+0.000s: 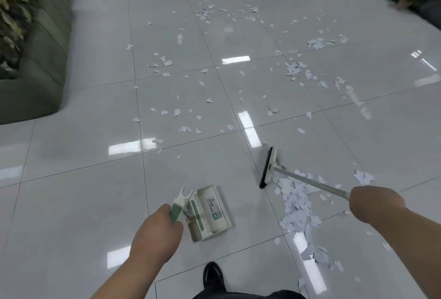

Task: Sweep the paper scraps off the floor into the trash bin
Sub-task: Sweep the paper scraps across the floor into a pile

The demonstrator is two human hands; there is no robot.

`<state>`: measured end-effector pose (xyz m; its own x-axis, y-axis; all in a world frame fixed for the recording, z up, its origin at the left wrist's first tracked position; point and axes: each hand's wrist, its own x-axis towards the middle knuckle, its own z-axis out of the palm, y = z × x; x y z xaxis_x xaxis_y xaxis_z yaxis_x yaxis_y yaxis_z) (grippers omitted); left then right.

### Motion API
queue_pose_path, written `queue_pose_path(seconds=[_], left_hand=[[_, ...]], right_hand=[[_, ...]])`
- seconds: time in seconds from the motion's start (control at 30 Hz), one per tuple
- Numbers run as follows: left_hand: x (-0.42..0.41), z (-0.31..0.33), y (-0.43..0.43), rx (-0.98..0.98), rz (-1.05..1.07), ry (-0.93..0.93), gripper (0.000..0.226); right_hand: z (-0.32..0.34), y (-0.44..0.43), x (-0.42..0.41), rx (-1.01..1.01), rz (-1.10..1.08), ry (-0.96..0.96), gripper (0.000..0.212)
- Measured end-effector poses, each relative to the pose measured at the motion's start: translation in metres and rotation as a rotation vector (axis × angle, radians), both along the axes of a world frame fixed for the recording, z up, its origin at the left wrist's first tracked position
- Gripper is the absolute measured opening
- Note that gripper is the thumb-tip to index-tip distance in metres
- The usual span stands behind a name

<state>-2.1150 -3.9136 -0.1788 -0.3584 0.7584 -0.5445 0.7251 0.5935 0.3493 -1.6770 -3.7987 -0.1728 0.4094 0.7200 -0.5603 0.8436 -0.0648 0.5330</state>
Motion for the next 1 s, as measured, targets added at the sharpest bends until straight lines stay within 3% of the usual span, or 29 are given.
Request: queue_pose_path(seconds=[0.2, 0.27, 0.43, 0.67, 0.87, 1.0], left_hand=[[-0.021, 0.000, 0.000, 0.026, 0.014, -0.001, 0.006], [-0.030, 0.001, -0.002, 0.027, 0.042, -0.001, 0.006], [-0.058, 0.003, -0.015, 0.021, 0.173, -0.009, 0.004], [-0.089, 0.010, -0.023, -0.011, 0.317, 0.000, 0.005], [-0.110, 0.009, 0.006, -0.022, 0.392, 0.059, 0.006], [-0.118, 0.005, 0.042, -0.052, 0.429, 0.085, 0.006]], right_hand=[[-0.001, 0.013, -0.038, 0.006, 0.029, 0.107, 0.016], [0.004, 0.013, -0.073, -0.001, 0.090, 0.159, 0.010], [0.004, 0.020, -0.166, -0.073, 0.236, 0.271, 0.021], [-0.020, 0.053, -0.266, -0.198, 0.426, 0.384, 0.021], [-0.036, 0.103, -0.330, -0.244, 0.491, 0.432, 0.037], [-0.055, 0.149, -0.353, -0.278, 0.513, 0.436, 0.029]])
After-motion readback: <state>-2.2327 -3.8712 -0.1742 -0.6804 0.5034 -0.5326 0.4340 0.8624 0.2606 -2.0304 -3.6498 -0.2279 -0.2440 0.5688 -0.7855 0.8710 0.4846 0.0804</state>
